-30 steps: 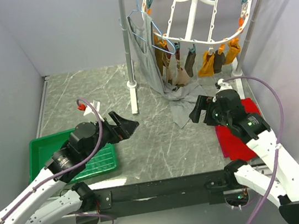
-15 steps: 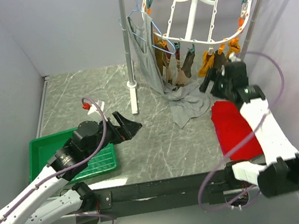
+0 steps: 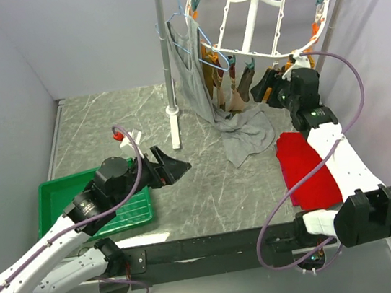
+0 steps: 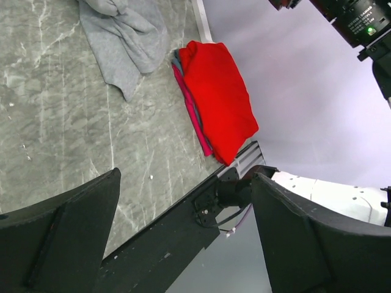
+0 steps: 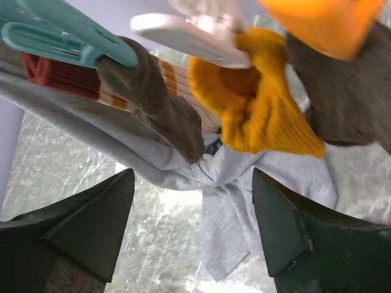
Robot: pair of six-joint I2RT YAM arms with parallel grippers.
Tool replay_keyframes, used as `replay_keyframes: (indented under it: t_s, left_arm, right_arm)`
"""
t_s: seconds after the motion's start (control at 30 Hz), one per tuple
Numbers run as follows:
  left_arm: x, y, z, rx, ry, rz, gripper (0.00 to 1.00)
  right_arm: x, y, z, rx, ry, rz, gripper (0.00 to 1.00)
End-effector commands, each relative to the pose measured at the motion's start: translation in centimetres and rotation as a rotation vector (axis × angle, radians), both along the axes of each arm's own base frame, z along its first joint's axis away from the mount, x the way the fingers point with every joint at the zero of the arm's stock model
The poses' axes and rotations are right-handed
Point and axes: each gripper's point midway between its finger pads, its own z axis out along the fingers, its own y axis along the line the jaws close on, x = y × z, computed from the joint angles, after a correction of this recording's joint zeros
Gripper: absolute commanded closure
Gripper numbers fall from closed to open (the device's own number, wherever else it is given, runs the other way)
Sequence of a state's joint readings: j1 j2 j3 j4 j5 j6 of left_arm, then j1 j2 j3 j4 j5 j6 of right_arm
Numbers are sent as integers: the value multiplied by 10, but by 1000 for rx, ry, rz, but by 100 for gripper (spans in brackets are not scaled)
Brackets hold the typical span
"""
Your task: Remove the socks clipped to the hanger
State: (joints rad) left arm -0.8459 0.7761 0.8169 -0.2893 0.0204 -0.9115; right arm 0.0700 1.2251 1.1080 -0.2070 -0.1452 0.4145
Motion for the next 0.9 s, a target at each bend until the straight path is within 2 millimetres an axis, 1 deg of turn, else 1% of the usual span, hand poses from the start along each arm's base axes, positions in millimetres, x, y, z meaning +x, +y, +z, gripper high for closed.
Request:
replay_keyframes:
  t_s: [0.0,0.07,0.1,0.13,0.17,0.2,0.23,0.27,0.3,0.37,0.4,0.47,0.53,0.57,0.63,0.67,0.73,0.8,0.83,0.87]
  left_arm:
    - [-3,-5,18,-49,-37,-32,11]
    - [-5,-7,18,-58,-41,-46,17]
    - [-5,-8,18,-62,-44,-52,22]
    - [-6,-9,18,-63,-48,-60,24]
    - [-8,-11,18,-67,-47,-75,27]
    - [-8,-13,20,-75,-50,-82,29]
    - [-8,-14,20,-76,-46,-85,29]
    - [-8,-15,21,-77,-45,-89,29]
    - [-8,-15,21,-74,-41,-89,28]
    - [-8,-15,23,-76,-37,-87,27]
    - [-7,-14,23,-73,-38,-82,26]
    - [-9,-12,25,-72,-36,-79,26]
    - [-9,-9,25,-68,-33,-68,25]
    - [-10,-8,26,-71,-35,-68,25]
    - [-10,-5,25,-63,-31,-59,25]
    - [-11,-4,26,-66,-34,-56,25]
    - [-11,-2,25,-64,-34,-52,25]
    - [-11,-2,26,-65,-35,-53,26]
    - [-11,-3,26,-64,-33,-55,26]
    - [-11,-4,27,-63,-33,-59,26]
  right_arm:
    - [8,5,34,-50,-157,38,22]
    - [7,12,31,-49,-162,76,26]
    - [8,16,34,-52,-181,93,28]
    - [8,23,34,-54,-193,112,28]
    - [8,27,28,-56,-190,127,30]
    - [12,29,32,-76,-225,137,30]
    - [15,35,26,-88,-216,146,31]
    - [18,37,25,-102,-215,145,30]
    - [21,38,25,-119,-222,144,26]
    - [26,40,17,-134,-217,129,25]
    - [29,39,22,-140,-243,117,25]
    - [33,40,22,-149,-268,108,26]
    - [38,37,15,-171,-251,78,27]
    - [40,33,15,-181,-246,49,30]
    - [42,32,7,-181,-235,43,31]
    - [44,30,8,-183,-244,24,32]
    - [46,32,3,-182,-233,37,32]
    - [49,40,-2,-178,-225,68,34]
    - [50,42,-2,-181,-225,72,35]
    - [51,43,-3,-187,-219,74,41]
